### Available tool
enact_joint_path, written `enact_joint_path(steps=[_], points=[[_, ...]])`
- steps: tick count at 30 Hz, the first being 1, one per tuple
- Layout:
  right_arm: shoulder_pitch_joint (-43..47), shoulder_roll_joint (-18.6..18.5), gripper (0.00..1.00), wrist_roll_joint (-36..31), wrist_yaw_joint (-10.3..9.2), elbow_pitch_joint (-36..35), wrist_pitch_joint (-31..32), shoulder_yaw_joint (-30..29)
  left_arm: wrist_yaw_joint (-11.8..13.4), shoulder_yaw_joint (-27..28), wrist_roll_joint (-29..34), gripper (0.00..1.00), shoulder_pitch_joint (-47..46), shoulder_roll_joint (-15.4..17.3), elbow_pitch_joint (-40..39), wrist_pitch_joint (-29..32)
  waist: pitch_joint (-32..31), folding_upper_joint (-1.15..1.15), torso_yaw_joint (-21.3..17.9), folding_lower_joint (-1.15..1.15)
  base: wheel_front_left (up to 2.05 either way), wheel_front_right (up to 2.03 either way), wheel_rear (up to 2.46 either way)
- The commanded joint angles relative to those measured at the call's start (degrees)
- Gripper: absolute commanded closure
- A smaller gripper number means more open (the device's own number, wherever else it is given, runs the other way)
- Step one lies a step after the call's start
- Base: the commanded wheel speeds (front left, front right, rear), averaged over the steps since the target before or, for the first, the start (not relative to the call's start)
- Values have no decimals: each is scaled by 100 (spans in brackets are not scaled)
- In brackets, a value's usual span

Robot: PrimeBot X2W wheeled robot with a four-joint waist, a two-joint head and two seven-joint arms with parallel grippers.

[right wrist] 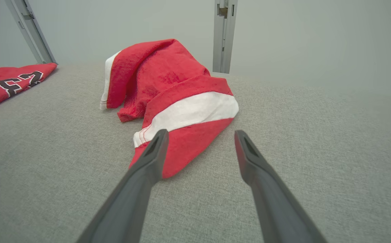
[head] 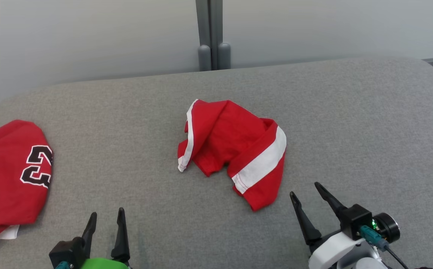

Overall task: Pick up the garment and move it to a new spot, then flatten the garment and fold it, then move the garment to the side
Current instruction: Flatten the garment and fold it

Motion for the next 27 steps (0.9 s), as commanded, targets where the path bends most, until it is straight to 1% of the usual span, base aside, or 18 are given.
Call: enact_joint_path(steps=[1,5,10,15,22,23,24,25,26,27], points=[[-82,-15,0,-66,-8,19,-6,96,-14,-37,-45,0,-107,7,-41,5,51,0,74,0,0,0,0],[-366,-19,0,-113,-8,88,-6,462,-14,-135,-149,0,-206,6,-74,5,208,0,178,0,0,0,0],[-919,-19,0,-93,-8,405,-6,940,-14,-272,-236,0,-374,7,-45,4,479,0,376,0,0,0,0],[-1490,-20,0,-133,-8,1097,-6,1247,-15,-394,-294,0,-550,9,-27,5,769,0,614,0,0,0,0],[-1964,-20,0,-146,-8,2302,-6,1365,-15,-520,-275,0,-767,9,1,5,1075,0,889,0,0,0,0],[-2008,-20,5,-99,-8,2454,-5,1382,-15,-528,-300,0,-794,9,7,5,1105,0,918,0,0,0,0],[-2037,-20,15,-64,-8,2550,-3,1390,-15,-534,-322,0,-805,9,6,4,1121,0,933,0,0,0,0],[-2037,-20,55,-29,-8,2674,0,1398,-15,-538,-329,0,-808,9,12,5,1136,0,946,0,0,0,0],[-2030,-20,67,10,-7,2748,5,1410,-15,-536,-333,0,-812,9,15,5,1145,0,954,0,0,0,0],[-2026,-20,100,79,-4,2783,20,1424,-15,-537,-339,0,-823,8,16,5,1152,0,960,0,0,0,0]])
